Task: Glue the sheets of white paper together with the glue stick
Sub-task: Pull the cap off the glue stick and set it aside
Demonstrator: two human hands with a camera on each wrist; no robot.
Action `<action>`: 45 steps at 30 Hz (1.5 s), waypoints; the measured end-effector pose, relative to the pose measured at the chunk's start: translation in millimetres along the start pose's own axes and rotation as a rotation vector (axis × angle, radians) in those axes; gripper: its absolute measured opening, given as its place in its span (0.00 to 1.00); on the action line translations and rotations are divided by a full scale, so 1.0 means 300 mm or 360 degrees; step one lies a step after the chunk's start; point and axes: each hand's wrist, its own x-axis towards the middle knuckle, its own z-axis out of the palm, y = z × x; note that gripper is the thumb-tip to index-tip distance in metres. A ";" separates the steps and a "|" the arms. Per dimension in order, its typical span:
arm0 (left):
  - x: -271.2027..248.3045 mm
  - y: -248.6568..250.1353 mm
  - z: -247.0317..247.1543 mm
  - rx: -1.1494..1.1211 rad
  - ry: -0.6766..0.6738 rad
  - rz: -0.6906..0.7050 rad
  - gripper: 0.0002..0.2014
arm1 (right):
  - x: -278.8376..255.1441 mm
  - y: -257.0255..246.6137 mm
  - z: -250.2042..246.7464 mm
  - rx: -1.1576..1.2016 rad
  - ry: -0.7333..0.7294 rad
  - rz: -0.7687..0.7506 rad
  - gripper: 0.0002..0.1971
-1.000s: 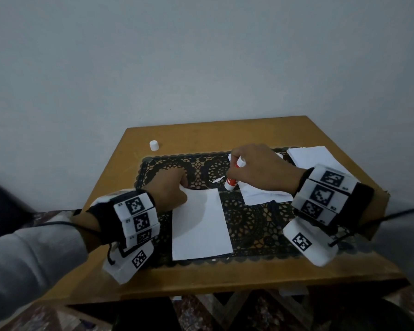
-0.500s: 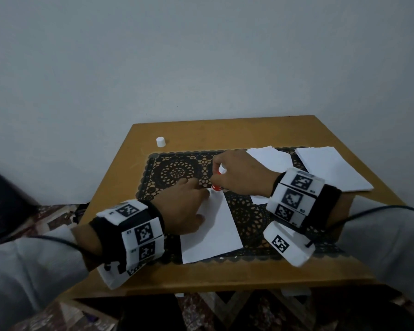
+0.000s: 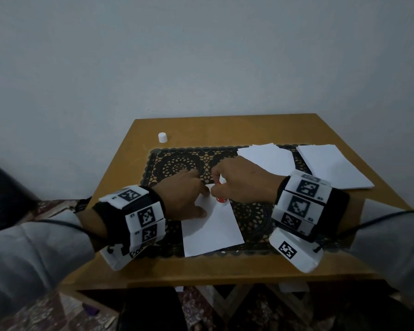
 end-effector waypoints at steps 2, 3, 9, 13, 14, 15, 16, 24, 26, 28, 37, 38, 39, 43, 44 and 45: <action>0.006 0.000 -0.006 0.0003 -0.0017 0.0016 0.25 | -0.022 -0.009 -0.001 -0.0032 -0.0054 0.0003 0.09; 0.009 -0.001 -0.008 -0.0004 -0.0031 0.0016 0.25 | -0.034 -0.013 -0.001 -0.0047 -0.0081 -0.0003 0.09; 0.035 -0.001 -0.016 -0.0073 -0.0038 -0.0006 0.22 | -0.130 -0.027 0.000 -0.0091 -0.0160 -0.0084 0.11; 0.062 0.014 -0.018 -0.0055 0.0000 -0.0028 0.20 | -0.186 -0.033 -0.003 -0.0026 -0.0268 -0.0100 0.08; 0.069 0.014 -0.018 -0.0045 -0.0010 -0.0041 0.21 | -0.189 -0.034 -0.003 0.0005 -0.0303 -0.0093 0.08; 0.078 0.014 -0.020 -0.0045 -0.0029 -0.0057 0.23 | -0.193 -0.031 -0.008 0.0025 -0.0333 -0.0091 0.08; 0.086 0.014 -0.024 -0.0063 -0.0051 -0.0077 0.25 | -0.195 -0.025 -0.018 0.0036 -0.0354 -0.0094 0.08; 0.134 -0.017 -0.052 -0.0294 -0.0263 -0.0191 0.32 | -0.188 0.074 -0.215 0.0332 -0.0097 0.0052 0.11; 0.136 -0.019 -0.049 -0.0298 -0.0277 -0.0181 0.29 | -0.197 0.093 -0.232 0.0337 -0.0049 0.0075 0.10; 0.133 -0.019 -0.047 -0.0318 -0.0281 -0.0136 0.23 | -0.205 0.107 -0.234 0.0344 -0.0006 0.0117 0.09; 0.103 -0.067 -0.083 -0.1306 0.0336 -0.0039 0.29 | -0.191 0.135 -0.210 0.0264 0.0096 0.0145 0.07; 0.100 -0.068 -0.083 -0.1250 0.0400 -0.0046 0.28 | -0.184 0.135 -0.206 0.0228 0.0137 0.0134 0.07; 0.103 -0.076 -0.077 -0.1162 0.0417 -0.0077 0.25 | -0.174 0.137 -0.200 0.0192 0.0178 0.0123 0.07; 0.103 -0.087 -0.016 -0.0692 0.0175 -0.0307 0.17 | -0.132 0.151 -0.157 0.0136 0.0263 0.0127 0.08; 0.097 -0.080 0.000 -0.0591 0.0125 -0.0337 0.19 | -0.122 0.154 -0.141 0.0133 0.0265 0.0134 0.08; 0.093 -0.074 0.011 -0.0533 0.0089 -0.0353 0.22 | -0.112 0.155 -0.127 0.0138 0.0259 0.0142 0.08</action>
